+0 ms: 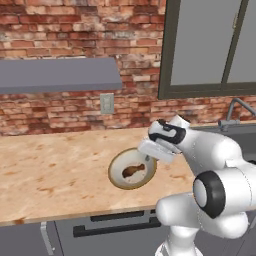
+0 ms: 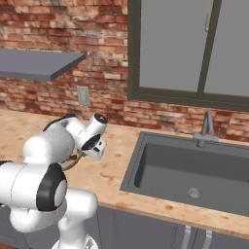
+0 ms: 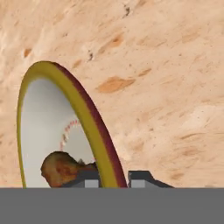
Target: Move the glass cup from next to the sink to the open cabinet. Then, move the bowl with the chicken drumstick to the fridge to clear the area for faucet cleaning.
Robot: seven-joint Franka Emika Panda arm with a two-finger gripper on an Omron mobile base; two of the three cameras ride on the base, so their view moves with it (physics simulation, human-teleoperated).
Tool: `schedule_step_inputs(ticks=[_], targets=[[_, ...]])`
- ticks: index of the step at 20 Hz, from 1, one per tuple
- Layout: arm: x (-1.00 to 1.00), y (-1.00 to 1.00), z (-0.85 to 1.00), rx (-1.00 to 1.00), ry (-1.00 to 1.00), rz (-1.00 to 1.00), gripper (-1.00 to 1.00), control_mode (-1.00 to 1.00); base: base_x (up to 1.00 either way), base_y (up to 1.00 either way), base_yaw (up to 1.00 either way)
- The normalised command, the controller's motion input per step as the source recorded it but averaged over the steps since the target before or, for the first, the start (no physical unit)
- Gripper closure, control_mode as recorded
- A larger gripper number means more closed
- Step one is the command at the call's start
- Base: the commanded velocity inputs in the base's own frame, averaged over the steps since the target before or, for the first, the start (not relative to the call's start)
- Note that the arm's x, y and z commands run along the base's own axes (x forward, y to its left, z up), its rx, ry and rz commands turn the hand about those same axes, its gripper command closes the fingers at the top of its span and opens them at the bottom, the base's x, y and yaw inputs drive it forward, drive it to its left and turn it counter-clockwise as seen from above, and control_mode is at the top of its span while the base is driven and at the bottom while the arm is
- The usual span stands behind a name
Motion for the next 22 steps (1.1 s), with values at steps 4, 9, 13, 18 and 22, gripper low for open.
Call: schedule_step_inputs(ticks=[4,9,13,18,22], targets=[[-0.58,-0.03,1.0,0.18,-0.14,0.0,1.0,-1.0,0.0,0.0,0.0],[-0.78,-0.04,1.0,0.27,-0.19,0.0,1.0,-1.0,0.0,0.0,0.0],[-0.69,0.0,0.91,0.25,-0.15,0.0,1.0,-1.0,0.0,0.0,0.0],[-0.68,-0.05,0.3,0.23,0.0,-0.02,1.0,-1.0,0.0,0.0,0.0],[-0.25,-0.01,0.0,0.08,0.01,0.01,1.0,1.0,-0.75,-0.03,0.33]])
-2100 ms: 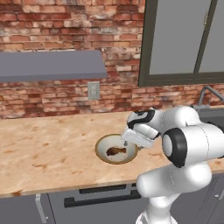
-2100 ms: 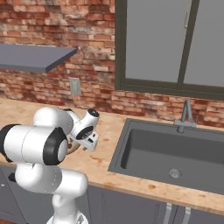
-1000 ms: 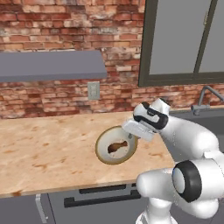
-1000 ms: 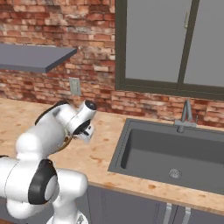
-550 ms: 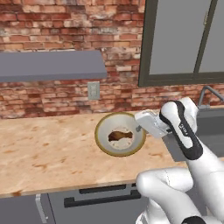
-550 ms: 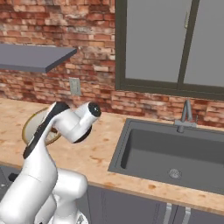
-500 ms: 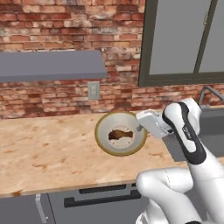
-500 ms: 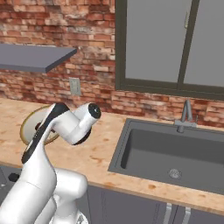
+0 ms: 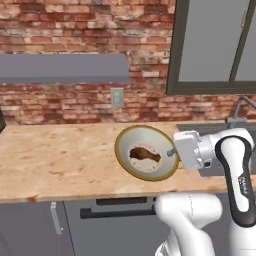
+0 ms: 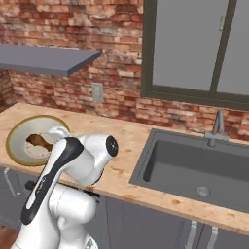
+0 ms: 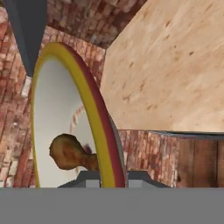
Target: Move the glass cup from next to the sink to the open cabinet. Then, move the bowl with the chicken drumstick to the fridge to clear the area for faucet cleaning.
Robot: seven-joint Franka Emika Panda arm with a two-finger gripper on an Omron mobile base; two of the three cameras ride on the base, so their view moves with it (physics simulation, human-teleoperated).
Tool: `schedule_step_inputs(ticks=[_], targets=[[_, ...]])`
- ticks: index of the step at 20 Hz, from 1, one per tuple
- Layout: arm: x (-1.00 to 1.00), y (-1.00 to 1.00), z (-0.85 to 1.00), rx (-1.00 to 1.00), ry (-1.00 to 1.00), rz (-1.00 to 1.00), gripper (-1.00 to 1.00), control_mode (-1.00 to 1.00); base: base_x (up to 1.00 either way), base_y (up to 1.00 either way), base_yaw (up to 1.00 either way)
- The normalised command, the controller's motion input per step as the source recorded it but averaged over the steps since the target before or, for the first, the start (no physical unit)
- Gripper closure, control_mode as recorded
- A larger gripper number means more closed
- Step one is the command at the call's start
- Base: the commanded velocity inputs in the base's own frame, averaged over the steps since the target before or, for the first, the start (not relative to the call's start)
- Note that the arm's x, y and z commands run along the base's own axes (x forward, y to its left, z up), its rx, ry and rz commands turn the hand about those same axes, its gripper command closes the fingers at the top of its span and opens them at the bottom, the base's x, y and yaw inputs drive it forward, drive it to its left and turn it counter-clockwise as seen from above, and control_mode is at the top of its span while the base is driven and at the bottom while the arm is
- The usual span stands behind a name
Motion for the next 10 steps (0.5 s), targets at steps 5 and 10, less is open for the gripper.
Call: schedule_step_inputs(ticks=[5,10], targets=[[0.0,0.0,0.0,0.0,0.0,0.0,1.0,1.0,-0.99,-0.09,0.59],[0.0,0.0,0.0,0.0,0.0,0.0,1.0,1.0,-0.86,-0.01,0.62]])
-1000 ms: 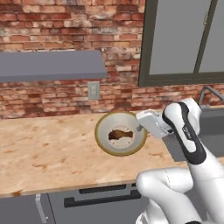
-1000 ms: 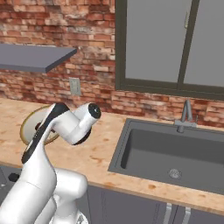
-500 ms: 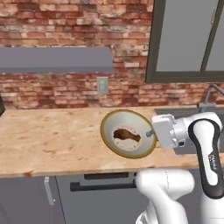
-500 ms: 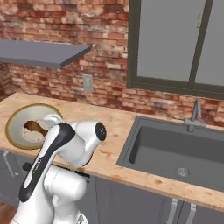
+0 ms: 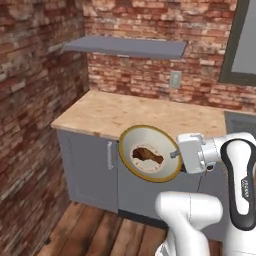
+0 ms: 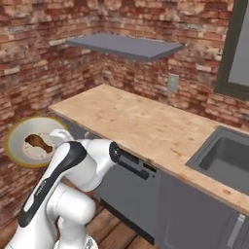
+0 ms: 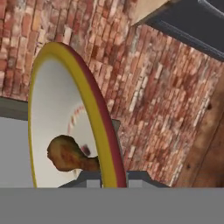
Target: Move the glass cup from next to the sink to the open cabinet. Then, move the bowl with the chicken drumstick to the fridge to clear the area for faucet cleaning.
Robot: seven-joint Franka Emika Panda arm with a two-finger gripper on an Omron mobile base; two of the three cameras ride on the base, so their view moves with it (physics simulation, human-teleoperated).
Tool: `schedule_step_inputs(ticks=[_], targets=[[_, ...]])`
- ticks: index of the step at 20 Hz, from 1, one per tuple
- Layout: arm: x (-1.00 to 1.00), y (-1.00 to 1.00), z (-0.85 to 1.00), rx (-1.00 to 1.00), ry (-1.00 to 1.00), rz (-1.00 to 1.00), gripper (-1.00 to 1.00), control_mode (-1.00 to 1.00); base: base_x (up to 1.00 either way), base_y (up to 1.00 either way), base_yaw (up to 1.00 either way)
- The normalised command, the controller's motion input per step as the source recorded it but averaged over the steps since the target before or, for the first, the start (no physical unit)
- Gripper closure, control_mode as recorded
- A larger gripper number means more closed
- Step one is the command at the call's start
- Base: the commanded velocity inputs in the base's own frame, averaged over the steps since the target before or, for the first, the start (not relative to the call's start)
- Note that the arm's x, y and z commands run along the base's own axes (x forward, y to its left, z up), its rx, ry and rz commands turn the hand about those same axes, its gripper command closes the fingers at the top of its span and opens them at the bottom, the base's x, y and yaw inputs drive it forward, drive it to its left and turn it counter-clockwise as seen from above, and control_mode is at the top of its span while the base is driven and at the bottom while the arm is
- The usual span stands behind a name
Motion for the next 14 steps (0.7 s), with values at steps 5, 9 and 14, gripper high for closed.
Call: schedule_step_inputs(ticks=[5,9,14], targets=[[0.0,0.0,0.0,0.0,0.0,0.0,1.0,1.0,-0.75,0.0,0.63],[0.0,0.0,0.0,0.0,0.0,0.0,1.0,1.0,-0.63,-0.05,0.63],[0.0,0.0,0.0,0.0,0.0,0.0,1.0,1.0,-0.77,-0.26,0.54]])
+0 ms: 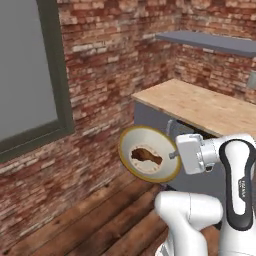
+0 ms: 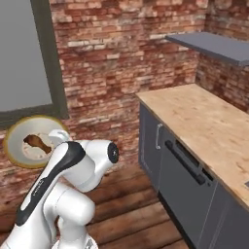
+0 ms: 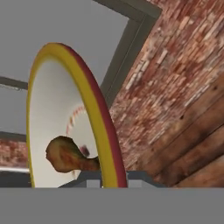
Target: Move the glass cup from next to the sink to the open cabinet. Then, move the bowl with the chicken drumstick to the fridge to clear the area for faucet cleaning.
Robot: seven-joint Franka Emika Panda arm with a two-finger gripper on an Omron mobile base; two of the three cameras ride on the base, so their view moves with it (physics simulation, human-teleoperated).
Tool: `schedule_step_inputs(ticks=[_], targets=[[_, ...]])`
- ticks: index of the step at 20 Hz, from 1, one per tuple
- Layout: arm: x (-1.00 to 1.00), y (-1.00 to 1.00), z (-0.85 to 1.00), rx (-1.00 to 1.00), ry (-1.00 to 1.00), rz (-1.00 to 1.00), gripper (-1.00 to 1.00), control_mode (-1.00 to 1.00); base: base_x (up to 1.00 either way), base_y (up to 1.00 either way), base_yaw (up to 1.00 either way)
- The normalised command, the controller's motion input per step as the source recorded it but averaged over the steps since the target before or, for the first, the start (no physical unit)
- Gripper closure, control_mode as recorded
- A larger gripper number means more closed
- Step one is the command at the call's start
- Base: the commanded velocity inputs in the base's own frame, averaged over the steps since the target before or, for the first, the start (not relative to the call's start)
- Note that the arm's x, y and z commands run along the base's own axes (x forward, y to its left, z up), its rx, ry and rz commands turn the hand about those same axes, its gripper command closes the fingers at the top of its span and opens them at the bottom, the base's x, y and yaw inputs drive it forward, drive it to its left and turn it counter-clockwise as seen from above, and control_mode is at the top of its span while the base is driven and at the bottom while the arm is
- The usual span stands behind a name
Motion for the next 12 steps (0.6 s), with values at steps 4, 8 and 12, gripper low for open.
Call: schedule_step_inputs(ticks=[4,8,12], targets=[[0.0,0.0,0.0,0.0,0.0,0.0,1.0,1.0,-0.78,-0.24,0.55],[0.0,0.0,0.0,0.0,0.0,0.0,1.0,1.0,-0.68,-0.11,0.61],[0.0,0.0,0.0,0.0,0.0,0.0,1.0,1.0,-0.62,-0.04,0.64]])
